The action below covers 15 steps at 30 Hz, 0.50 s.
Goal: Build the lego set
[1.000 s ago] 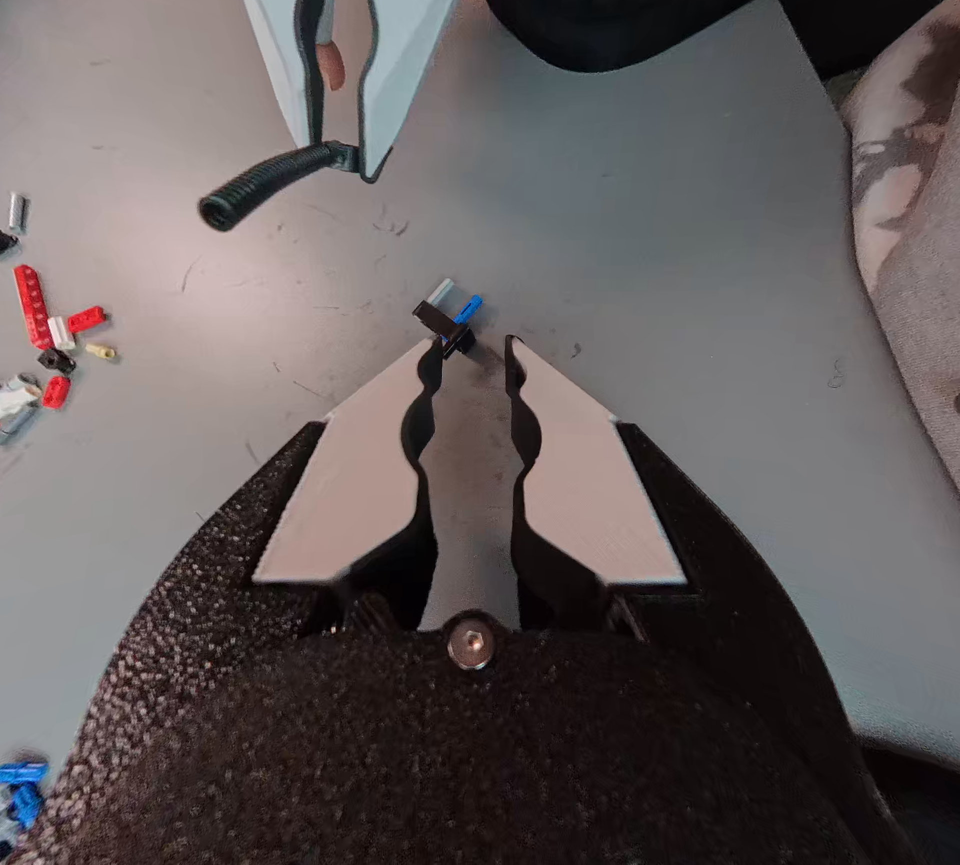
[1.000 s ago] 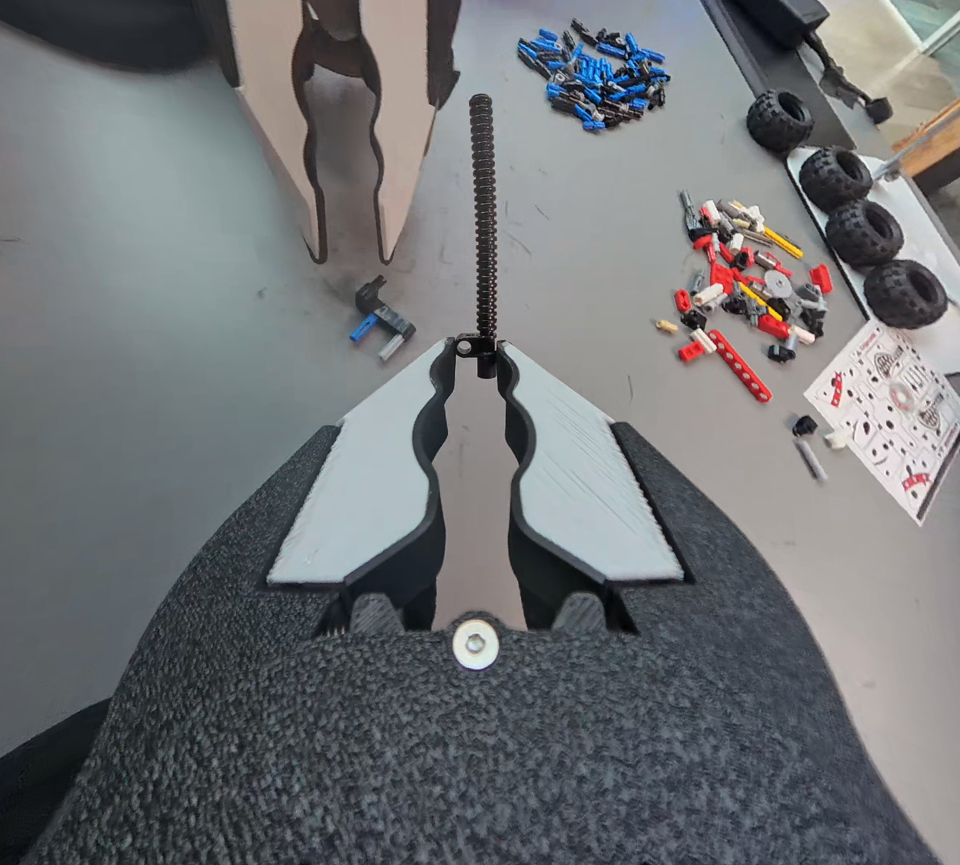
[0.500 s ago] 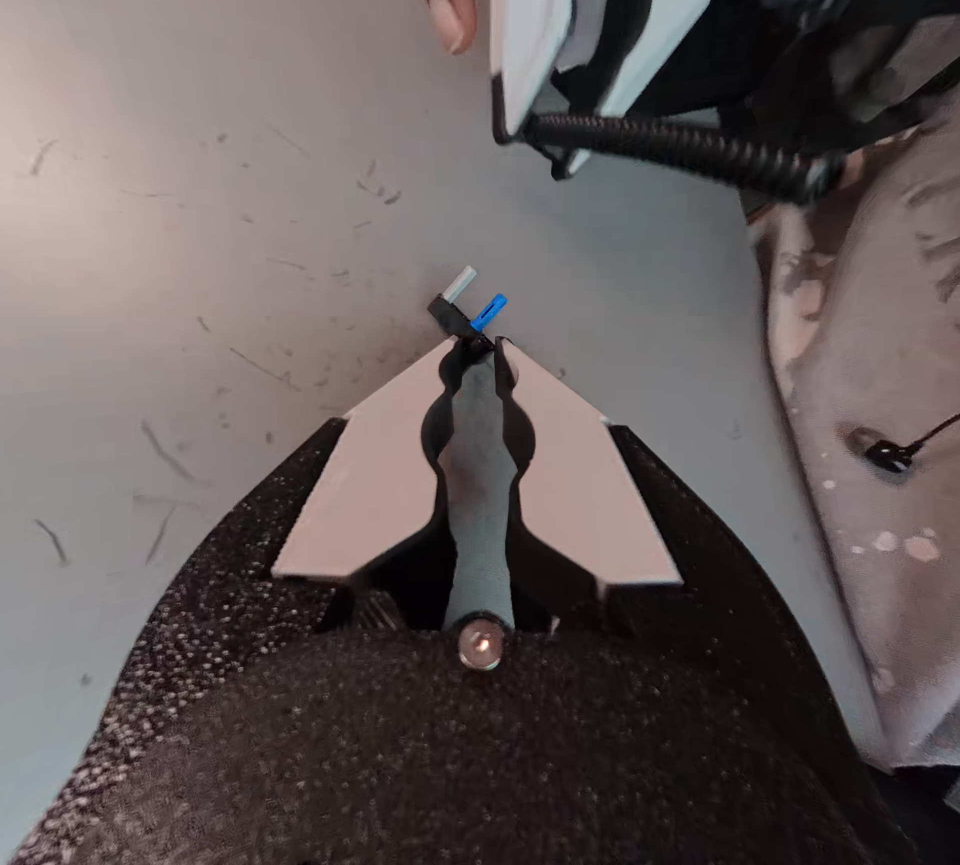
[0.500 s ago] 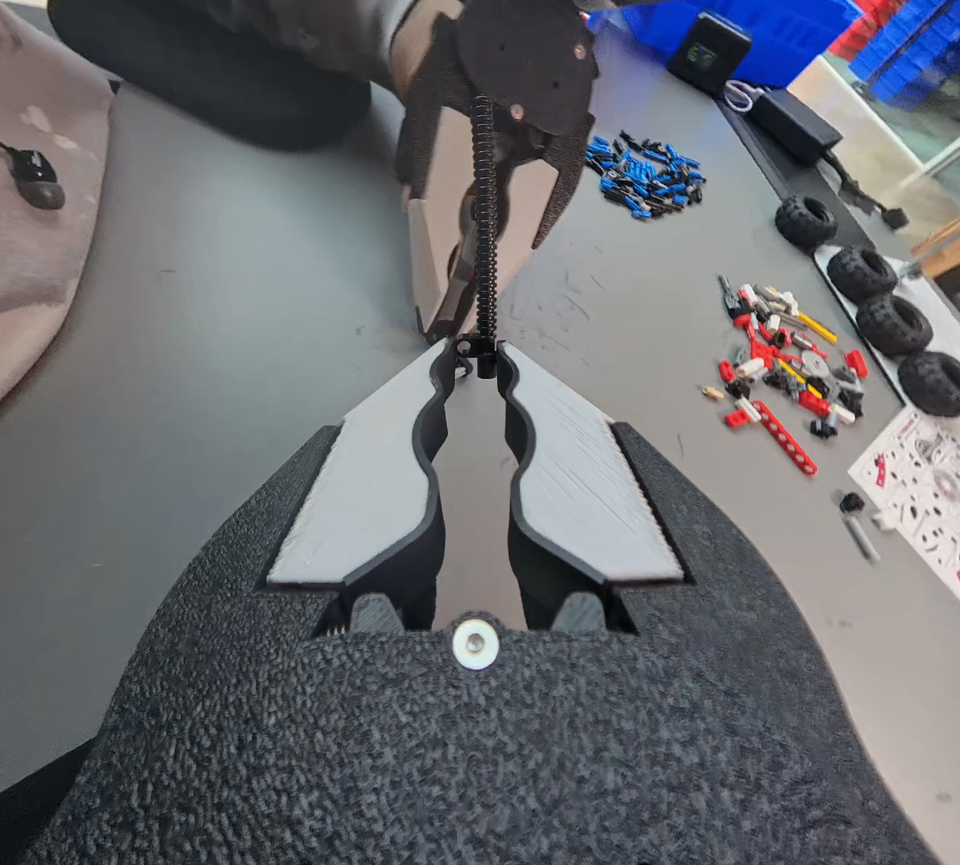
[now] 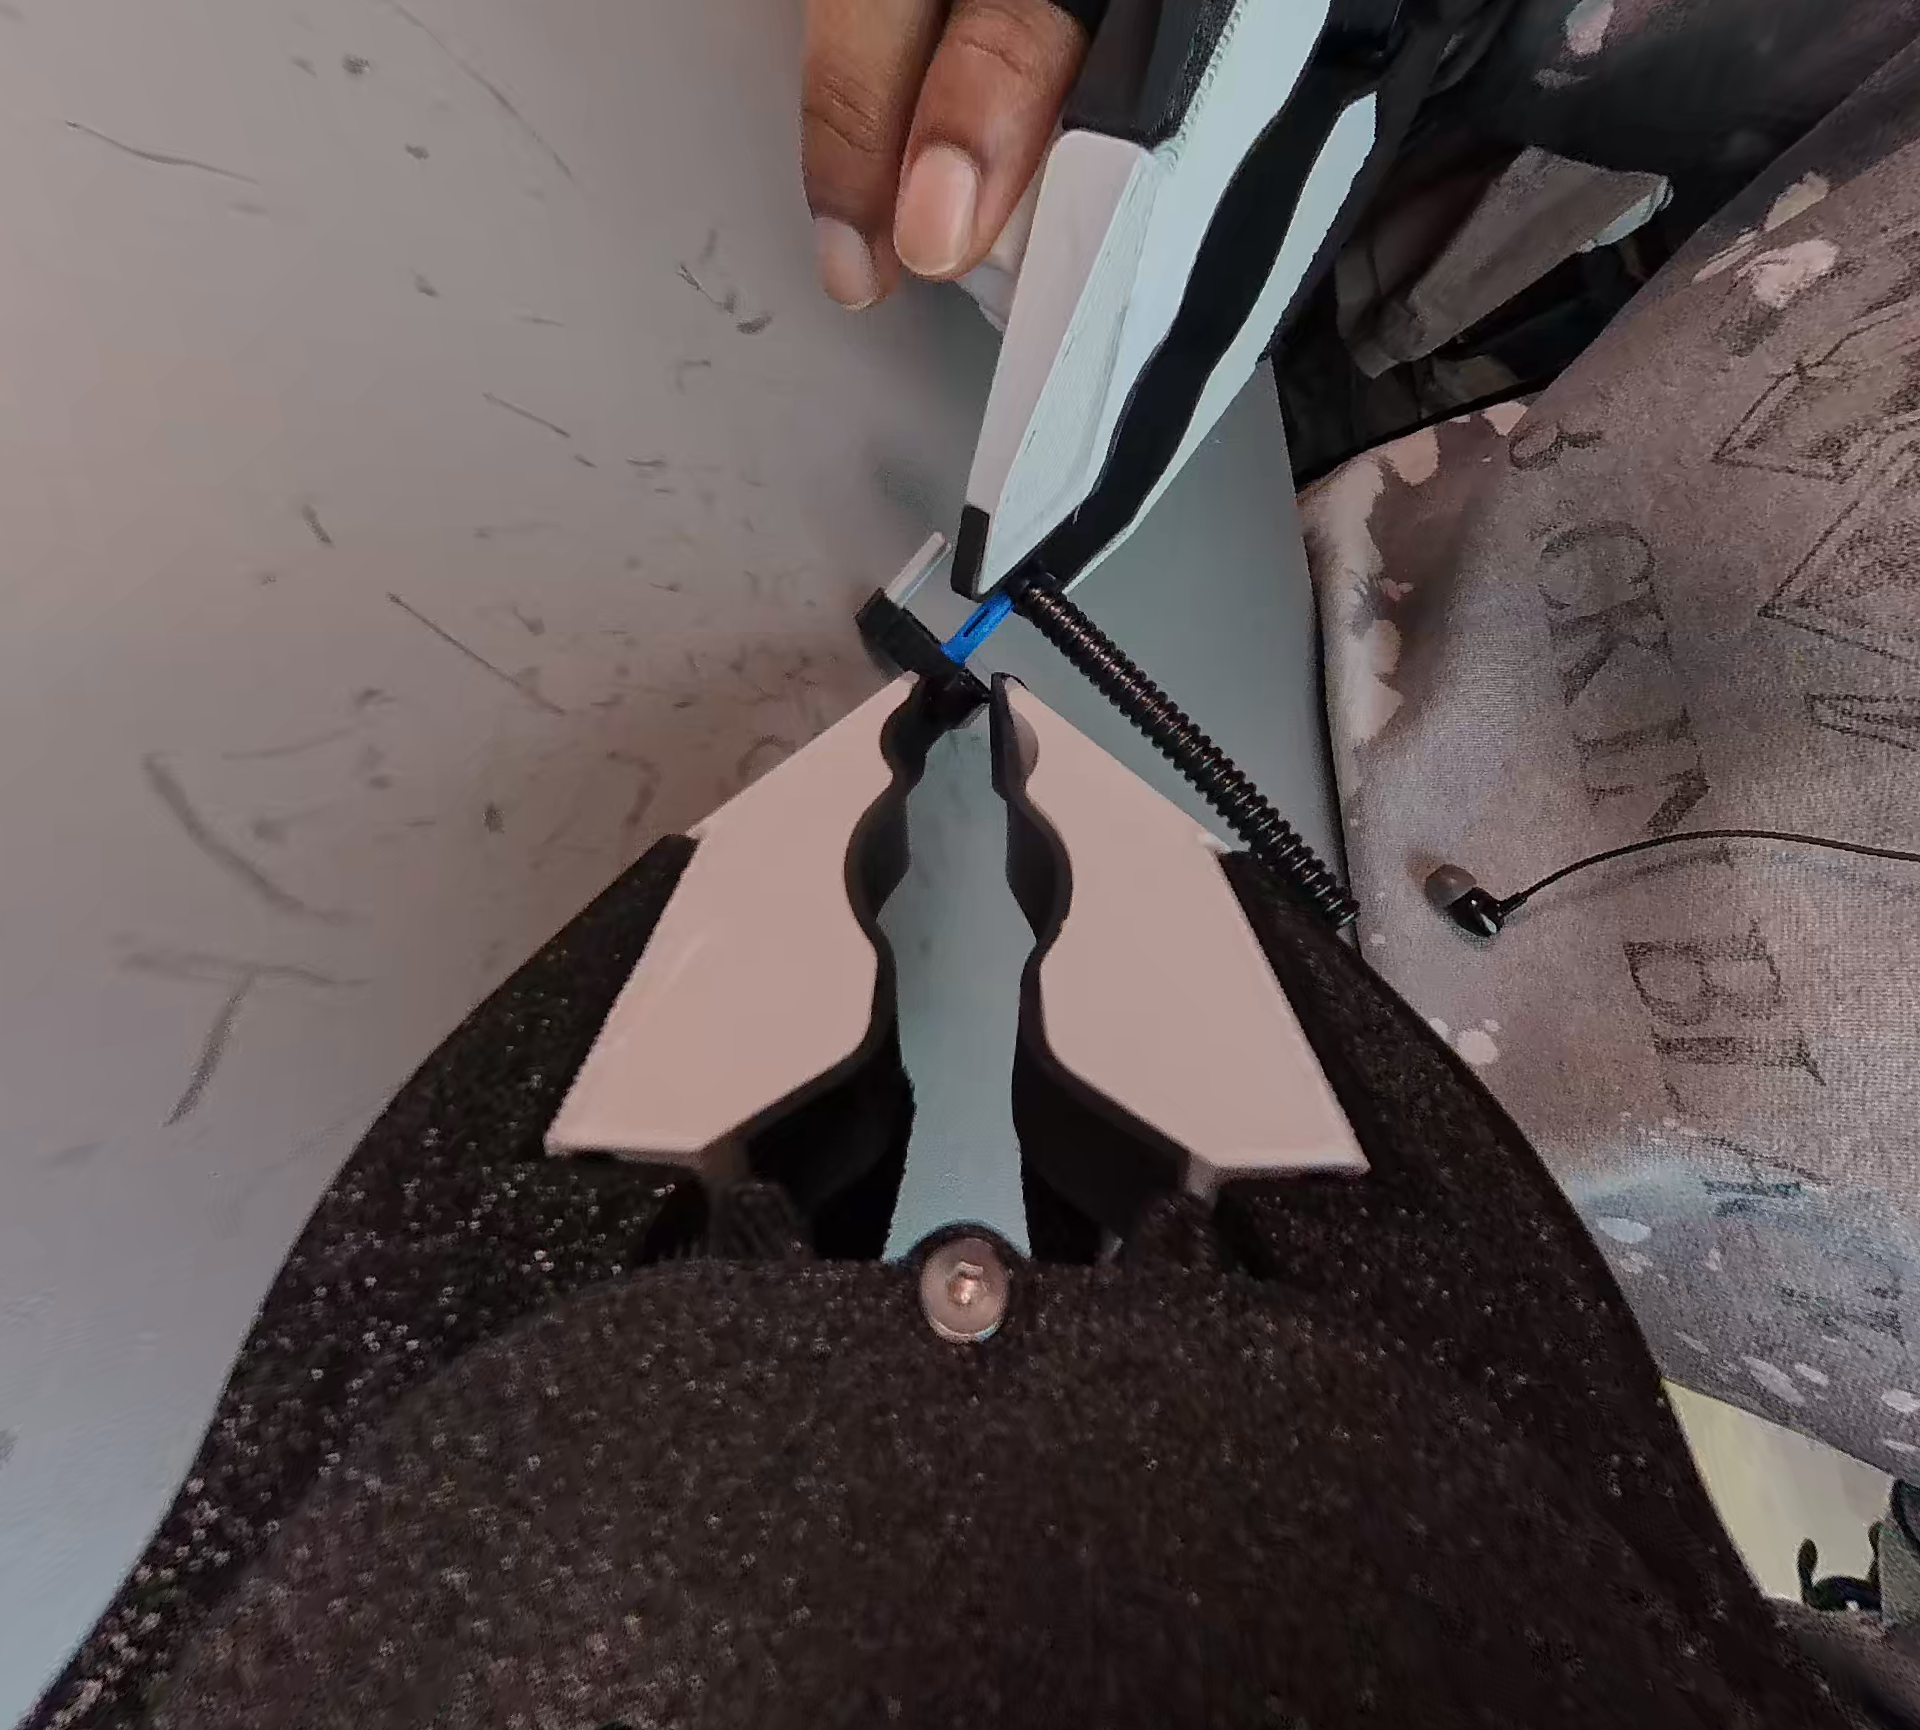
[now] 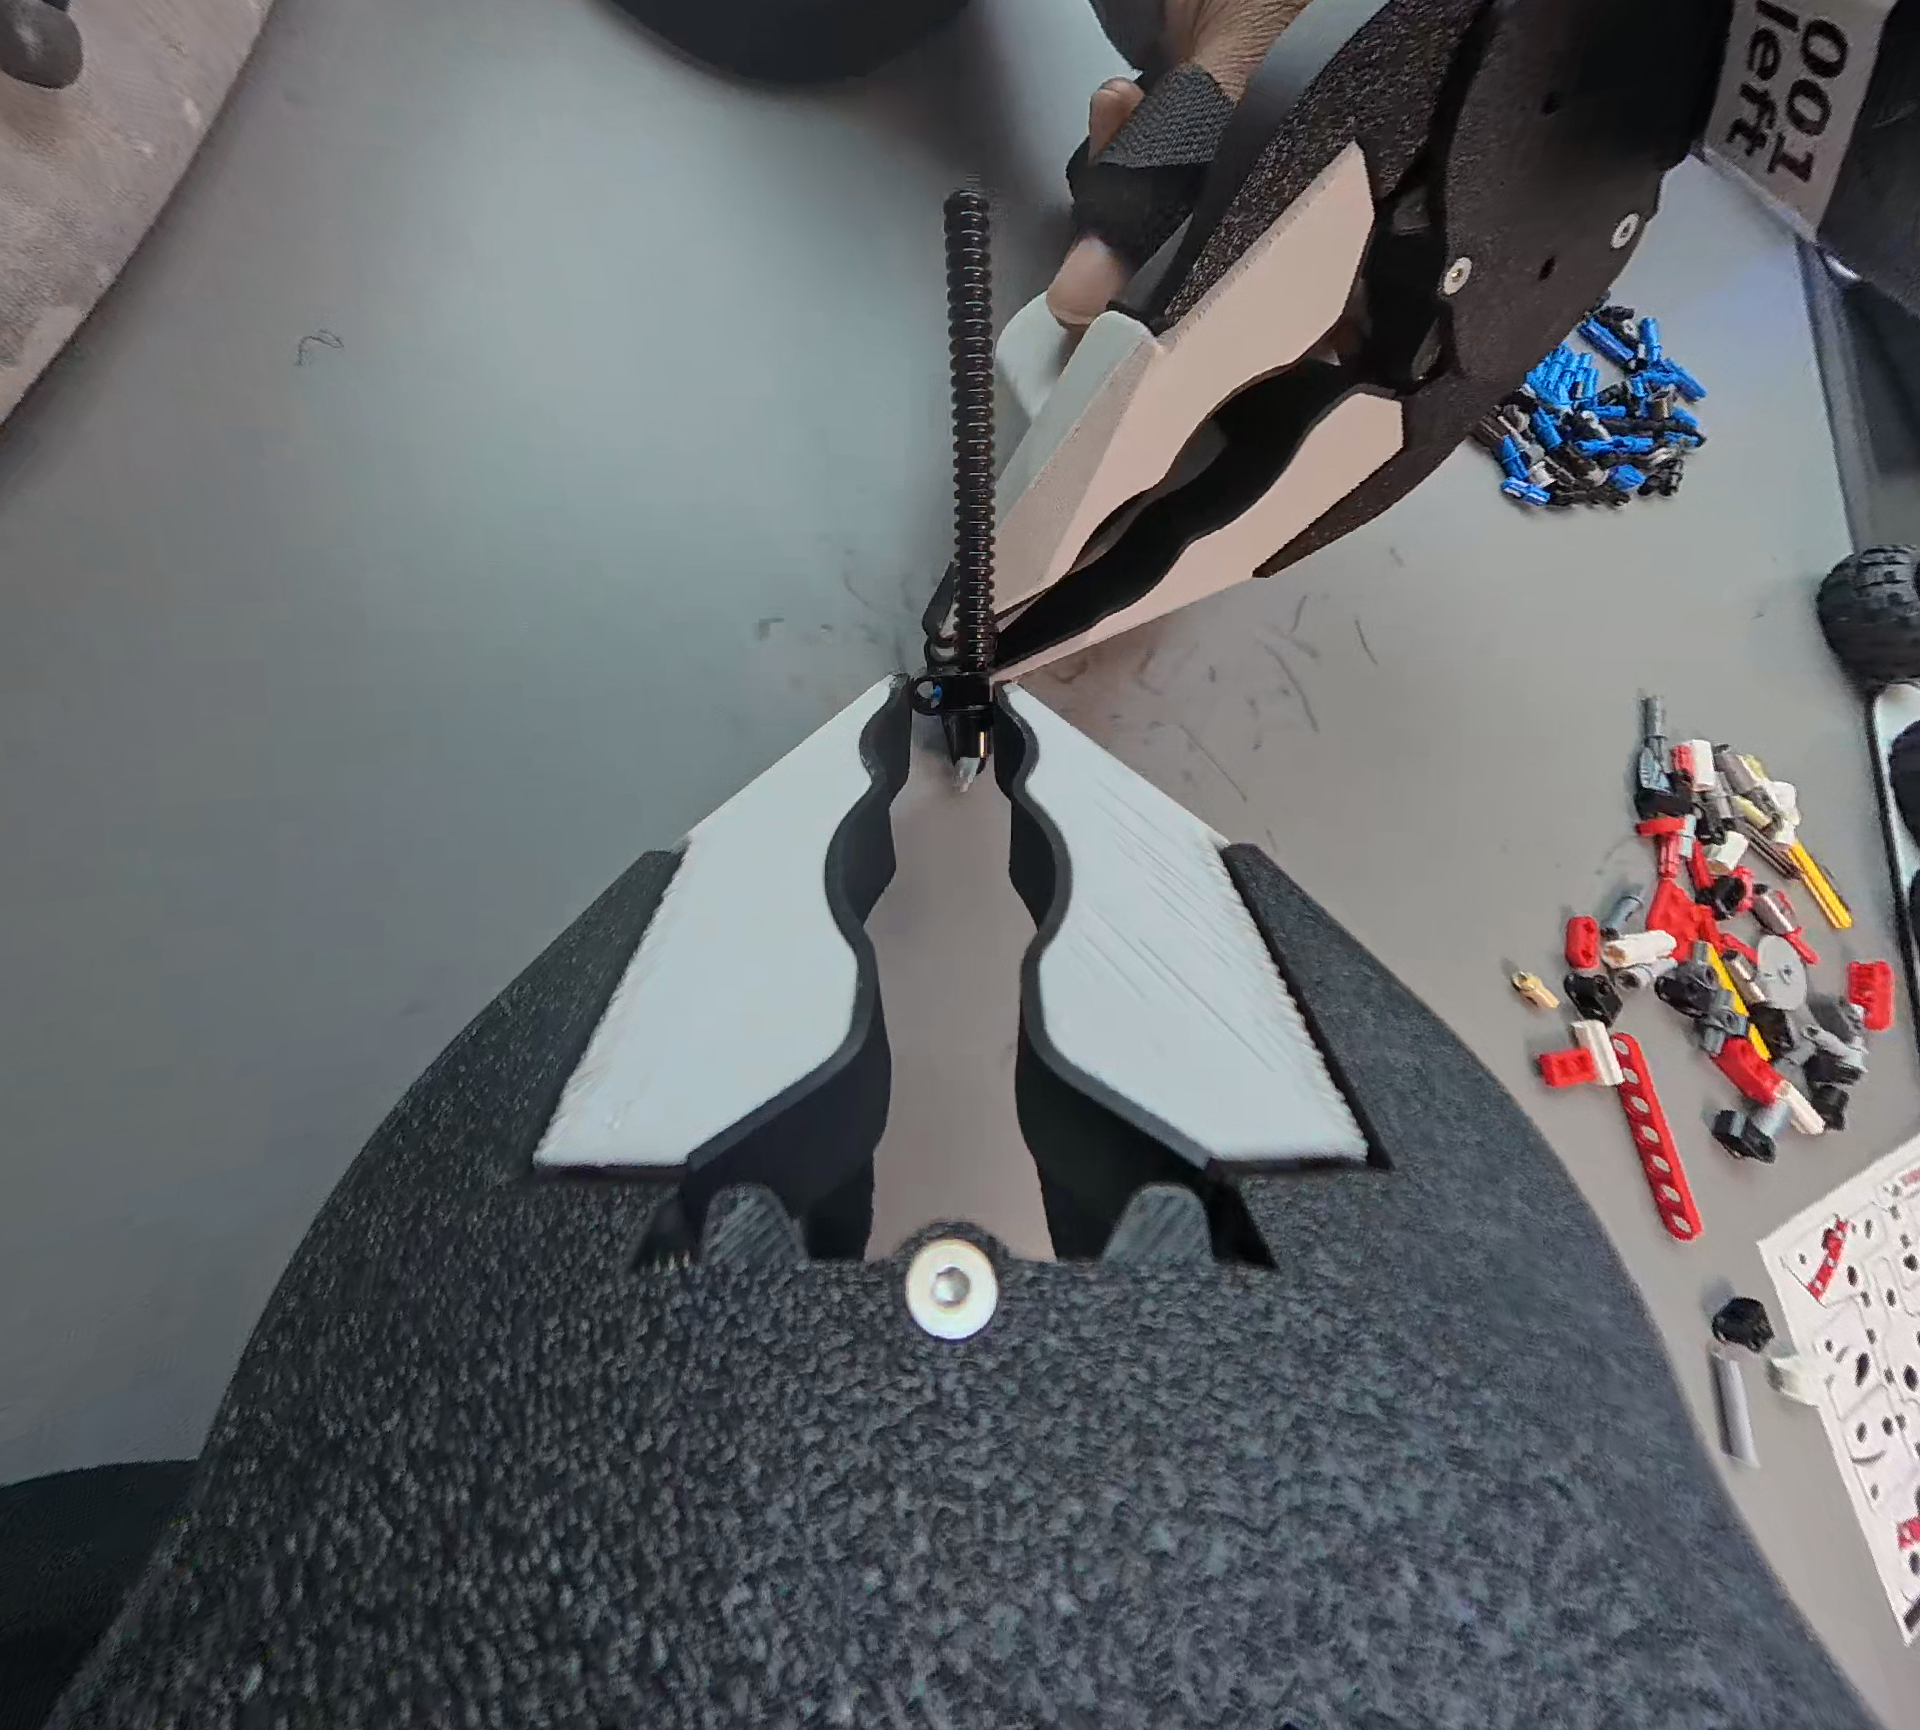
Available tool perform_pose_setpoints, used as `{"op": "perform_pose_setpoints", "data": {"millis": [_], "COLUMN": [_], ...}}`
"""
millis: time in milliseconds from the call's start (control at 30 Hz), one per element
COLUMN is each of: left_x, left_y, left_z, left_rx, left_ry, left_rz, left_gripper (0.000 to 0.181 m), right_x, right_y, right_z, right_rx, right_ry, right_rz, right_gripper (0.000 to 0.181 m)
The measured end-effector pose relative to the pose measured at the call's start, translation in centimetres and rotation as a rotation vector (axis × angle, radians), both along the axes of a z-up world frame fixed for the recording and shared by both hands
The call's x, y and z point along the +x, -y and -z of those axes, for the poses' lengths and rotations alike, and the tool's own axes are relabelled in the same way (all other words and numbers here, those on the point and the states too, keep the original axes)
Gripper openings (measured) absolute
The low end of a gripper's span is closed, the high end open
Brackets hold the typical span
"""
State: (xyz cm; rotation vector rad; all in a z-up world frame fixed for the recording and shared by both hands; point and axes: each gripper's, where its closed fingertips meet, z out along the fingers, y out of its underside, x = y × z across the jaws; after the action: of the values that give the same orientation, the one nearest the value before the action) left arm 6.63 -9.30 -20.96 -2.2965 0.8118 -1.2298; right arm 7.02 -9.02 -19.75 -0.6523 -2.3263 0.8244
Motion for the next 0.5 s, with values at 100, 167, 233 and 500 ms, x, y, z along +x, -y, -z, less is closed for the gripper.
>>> {"op": "perform_pose_setpoints", "data": {"millis": [100, 167, 233, 500], "left_x": [-0.07, -0.1, -0.12, -0.07], "left_y": [0.05, 0.01, -0.02, 0.07], "left_z": [0.01, -0.04, -0.05, -0.08], "left_rx": [-0.014, -0.029, -0.04, -0.053], "left_ry": [0.006, 0.019, 0.025, 0.032], "left_rz": [0.012, 0.01, 0.008, 0.02], "left_gripper": [0.011, 0.011, 0.011, 0.01], "right_x": [-0.03, -0.08, -0.04, -0.13], "right_y": [-0.13, -0.2, -0.22, -0.32], "right_z": [0.13, 0.1, 0.14, 0.1], "right_rx": [0.017, 0.039, 0.07, 0.09], "right_ry": [0.003, -0.014, -0.036, -0.115], "right_rz": [-0.006, -0.006, -0.01, 0.014], "right_gripper": [0.015, 0.015, 0.015, 0.015]}}
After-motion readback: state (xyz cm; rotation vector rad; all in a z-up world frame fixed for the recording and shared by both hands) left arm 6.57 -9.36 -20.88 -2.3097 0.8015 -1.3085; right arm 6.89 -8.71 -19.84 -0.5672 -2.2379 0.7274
